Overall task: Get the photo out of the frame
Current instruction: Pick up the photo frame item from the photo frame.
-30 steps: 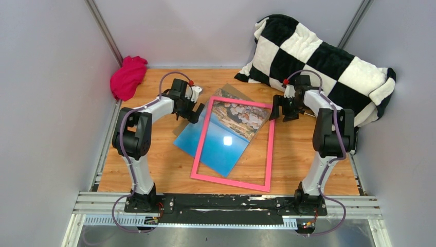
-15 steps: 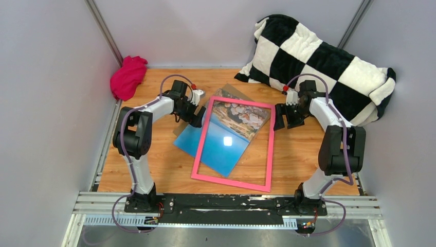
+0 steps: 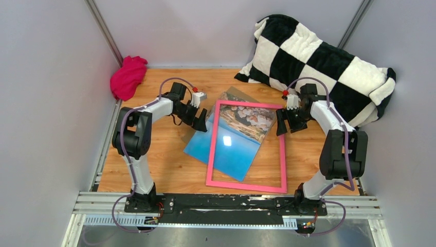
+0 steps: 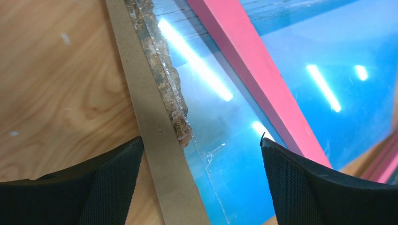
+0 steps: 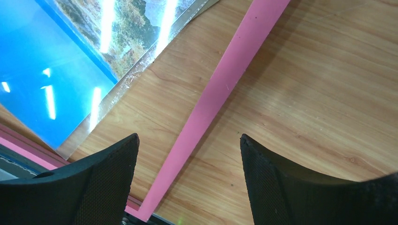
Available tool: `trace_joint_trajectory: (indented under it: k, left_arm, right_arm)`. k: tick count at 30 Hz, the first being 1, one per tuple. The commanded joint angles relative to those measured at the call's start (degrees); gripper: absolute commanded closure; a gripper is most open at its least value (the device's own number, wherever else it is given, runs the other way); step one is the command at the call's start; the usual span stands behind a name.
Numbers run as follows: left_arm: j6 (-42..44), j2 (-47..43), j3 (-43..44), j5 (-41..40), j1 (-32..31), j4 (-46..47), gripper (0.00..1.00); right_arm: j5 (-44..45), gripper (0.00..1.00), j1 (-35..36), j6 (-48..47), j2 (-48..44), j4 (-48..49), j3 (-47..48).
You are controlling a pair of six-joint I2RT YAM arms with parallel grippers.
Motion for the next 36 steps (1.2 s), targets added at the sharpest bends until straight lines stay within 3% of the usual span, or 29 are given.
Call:
trace_joint_trajectory:
  k: [1, 10, 18, 28, 36]
  left_arm:
    - [-0.9, 1.0, -3.4, 7.4, -2.6, -5.5, 0.06]
    - [-1.6, 0.4, -3.7, 9.1, -8.8, -4.1, 0.06]
    - [-2.0, 2.5, -2.9, 10.4, -9.9, -4.1, 0.08]
    - [-1.2, 2.9, -3.7, 12.6, -10.7, -4.1, 0.09]
    - [-0.6, 0.5, -3.7, 12.5, -10.6, -4.3, 0.09]
  right_arm:
    - [6.3, 0.2, -1.5, -2.0, 1.4, -2.4, -1.4]
    - [15.1, 0.27, -1.6, -2.6, 6.0, 0.3, -4.2]
    - [17.8, 0.56, -1.7, -2.8, 9.8, 1.9, -5.5]
    - [21.1, 0.36, -3.5, -4.9, 1.2, 3.6, -5.5]
    - [22.6, 0.35, -5.9, -7.1, 7.8, 4.1, -5.2]
